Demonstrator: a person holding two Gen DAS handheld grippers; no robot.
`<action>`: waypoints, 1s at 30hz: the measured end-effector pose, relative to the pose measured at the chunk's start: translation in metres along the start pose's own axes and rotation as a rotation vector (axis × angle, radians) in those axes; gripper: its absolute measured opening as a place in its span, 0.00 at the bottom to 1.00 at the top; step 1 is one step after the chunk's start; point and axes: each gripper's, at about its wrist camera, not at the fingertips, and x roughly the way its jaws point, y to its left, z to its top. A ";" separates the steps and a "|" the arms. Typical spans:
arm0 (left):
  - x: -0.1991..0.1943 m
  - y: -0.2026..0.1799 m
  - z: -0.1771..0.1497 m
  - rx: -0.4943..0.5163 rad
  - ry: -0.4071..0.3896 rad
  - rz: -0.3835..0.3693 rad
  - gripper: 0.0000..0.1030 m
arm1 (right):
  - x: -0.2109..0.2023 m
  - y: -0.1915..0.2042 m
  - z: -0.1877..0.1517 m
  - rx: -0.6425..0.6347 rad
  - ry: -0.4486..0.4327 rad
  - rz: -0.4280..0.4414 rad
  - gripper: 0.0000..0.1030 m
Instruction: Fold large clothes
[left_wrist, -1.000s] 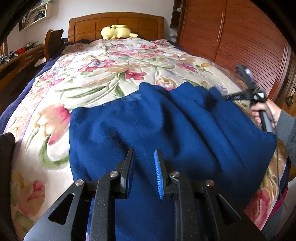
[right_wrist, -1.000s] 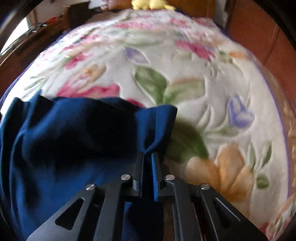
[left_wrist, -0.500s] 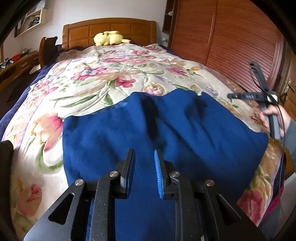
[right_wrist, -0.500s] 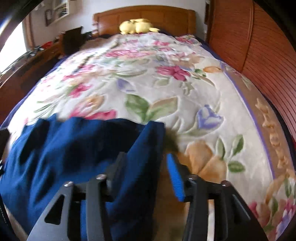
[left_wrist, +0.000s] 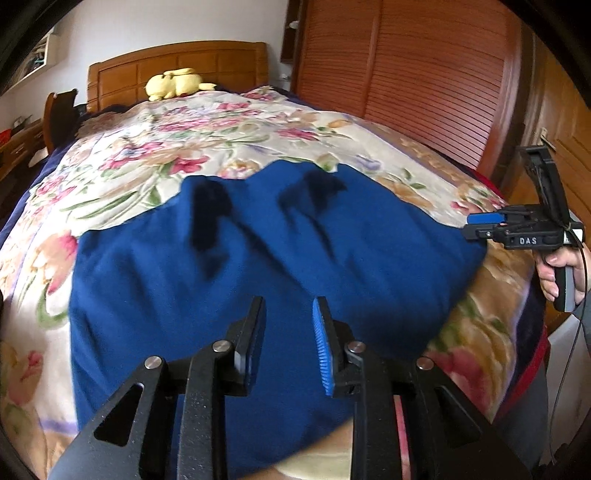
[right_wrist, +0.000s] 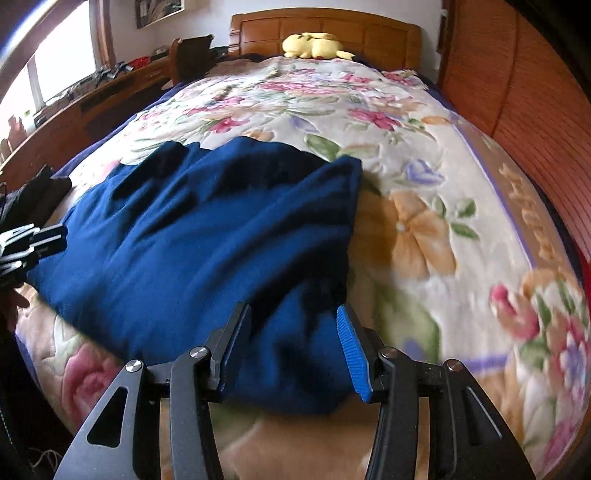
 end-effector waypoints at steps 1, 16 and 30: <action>0.000 -0.004 -0.001 0.007 0.001 -0.001 0.26 | -0.003 -0.001 -0.005 0.017 0.003 0.002 0.48; 0.020 -0.018 -0.016 0.020 0.062 0.002 0.26 | 0.014 -0.011 -0.032 0.038 0.066 0.039 0.16; 0.041 -0.015 -0.022 0.018 0.110 0.023 0.26 | -0.002 0.009 -0.025 0.014 -0.018 -0.080 0.28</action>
